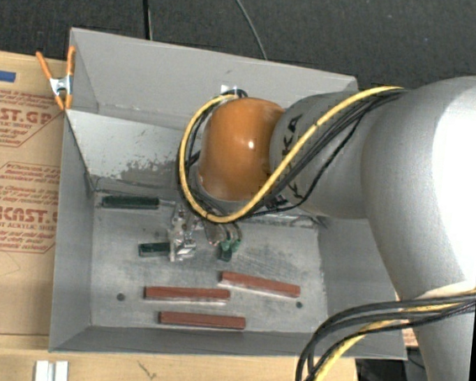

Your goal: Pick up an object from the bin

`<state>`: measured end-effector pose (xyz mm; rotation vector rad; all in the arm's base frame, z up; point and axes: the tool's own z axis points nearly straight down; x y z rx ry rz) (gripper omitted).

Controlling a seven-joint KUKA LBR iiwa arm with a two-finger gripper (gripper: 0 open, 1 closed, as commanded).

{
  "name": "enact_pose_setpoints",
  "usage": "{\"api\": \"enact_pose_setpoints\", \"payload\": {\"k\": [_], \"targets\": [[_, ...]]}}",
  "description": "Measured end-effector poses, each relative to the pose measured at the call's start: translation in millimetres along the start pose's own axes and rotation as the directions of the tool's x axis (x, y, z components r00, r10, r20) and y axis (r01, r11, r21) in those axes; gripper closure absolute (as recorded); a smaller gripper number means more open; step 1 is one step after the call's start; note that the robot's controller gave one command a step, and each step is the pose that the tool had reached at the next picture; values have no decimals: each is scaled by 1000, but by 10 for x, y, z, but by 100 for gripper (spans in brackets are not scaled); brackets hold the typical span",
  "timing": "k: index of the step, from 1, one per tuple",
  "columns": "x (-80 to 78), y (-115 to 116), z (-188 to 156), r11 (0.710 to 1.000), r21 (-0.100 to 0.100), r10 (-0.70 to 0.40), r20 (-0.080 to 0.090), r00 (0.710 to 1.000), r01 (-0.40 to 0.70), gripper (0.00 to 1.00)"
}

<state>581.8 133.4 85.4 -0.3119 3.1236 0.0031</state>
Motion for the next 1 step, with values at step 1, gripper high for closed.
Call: {"api": "enact_pose_setpoints", "payload": {"k": [1], "targets": [[0, -1, 0, 1000, 0, 0, 0, 1000, 0, 100]]}}
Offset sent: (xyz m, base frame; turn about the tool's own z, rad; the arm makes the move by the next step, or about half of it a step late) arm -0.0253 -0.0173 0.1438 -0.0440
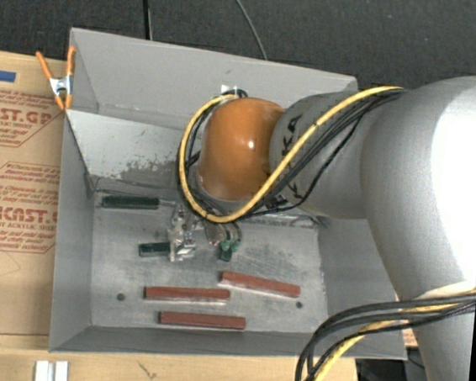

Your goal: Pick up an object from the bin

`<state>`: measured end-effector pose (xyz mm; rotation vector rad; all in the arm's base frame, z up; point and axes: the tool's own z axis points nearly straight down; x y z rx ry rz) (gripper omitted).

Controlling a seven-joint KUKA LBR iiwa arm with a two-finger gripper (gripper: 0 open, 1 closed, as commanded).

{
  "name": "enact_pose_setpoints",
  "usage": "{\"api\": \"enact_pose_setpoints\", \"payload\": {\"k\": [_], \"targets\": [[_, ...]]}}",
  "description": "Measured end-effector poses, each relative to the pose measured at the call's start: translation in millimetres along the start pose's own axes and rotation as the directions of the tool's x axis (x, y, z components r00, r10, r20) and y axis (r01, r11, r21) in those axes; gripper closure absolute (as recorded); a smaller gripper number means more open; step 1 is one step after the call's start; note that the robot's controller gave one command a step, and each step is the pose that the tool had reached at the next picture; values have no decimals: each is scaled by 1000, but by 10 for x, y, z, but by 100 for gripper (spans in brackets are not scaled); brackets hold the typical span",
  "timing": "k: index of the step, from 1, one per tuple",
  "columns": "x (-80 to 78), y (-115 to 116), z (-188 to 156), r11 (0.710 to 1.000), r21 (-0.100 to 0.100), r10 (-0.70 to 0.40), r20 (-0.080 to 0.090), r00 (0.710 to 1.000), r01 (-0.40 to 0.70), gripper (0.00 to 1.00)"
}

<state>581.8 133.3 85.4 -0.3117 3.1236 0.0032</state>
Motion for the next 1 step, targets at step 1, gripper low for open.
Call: {"api": "enact_pose_setpoints", "payload": {"k": [1], "targets": [[272, -109, -1440, 999, 1, -45, 0, 999, 45, 100]]}}
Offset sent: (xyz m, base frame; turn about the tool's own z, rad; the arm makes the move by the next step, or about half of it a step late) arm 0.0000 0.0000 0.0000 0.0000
